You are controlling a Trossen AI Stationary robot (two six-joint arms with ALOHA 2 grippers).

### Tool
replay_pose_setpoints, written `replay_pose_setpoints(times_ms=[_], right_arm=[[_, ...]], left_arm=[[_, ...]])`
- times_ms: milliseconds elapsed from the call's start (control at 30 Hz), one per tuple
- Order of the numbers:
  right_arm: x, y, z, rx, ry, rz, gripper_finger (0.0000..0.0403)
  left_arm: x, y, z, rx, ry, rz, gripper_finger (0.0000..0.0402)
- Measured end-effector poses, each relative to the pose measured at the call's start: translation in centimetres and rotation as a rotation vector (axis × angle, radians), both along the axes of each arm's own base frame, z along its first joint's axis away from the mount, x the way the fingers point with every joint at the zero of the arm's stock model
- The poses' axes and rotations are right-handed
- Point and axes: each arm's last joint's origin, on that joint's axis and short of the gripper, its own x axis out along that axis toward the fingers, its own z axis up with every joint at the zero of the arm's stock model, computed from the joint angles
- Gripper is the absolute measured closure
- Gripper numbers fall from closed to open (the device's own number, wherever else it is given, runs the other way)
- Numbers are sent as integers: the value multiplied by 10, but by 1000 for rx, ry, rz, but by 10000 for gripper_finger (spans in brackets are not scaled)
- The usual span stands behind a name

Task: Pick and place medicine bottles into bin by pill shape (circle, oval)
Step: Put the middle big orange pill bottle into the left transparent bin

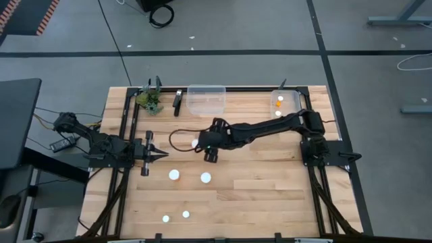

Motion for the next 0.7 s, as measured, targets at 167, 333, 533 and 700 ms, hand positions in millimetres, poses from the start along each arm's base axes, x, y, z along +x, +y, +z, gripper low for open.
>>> replay_pose_setpoints(times_ms=[167, 333, 533, 700], right_arm=[[-1, -14, 3, -19, 8, -9, 162], [-1, -33, 3, -33, 15, -26, 162], [-2, -63, 3, 16, 18, -28, 162], [-5, -90, 2, 93, 14, -27, 162]], left_arm=[[0, 0, -1, 4, 7, 0, 372], [0, 0, -1, 3, 6, -1, 366], [0, 0, -1, 3, 5, 0, 373], [0, 0, -1, 3, 5, 0, 375]])
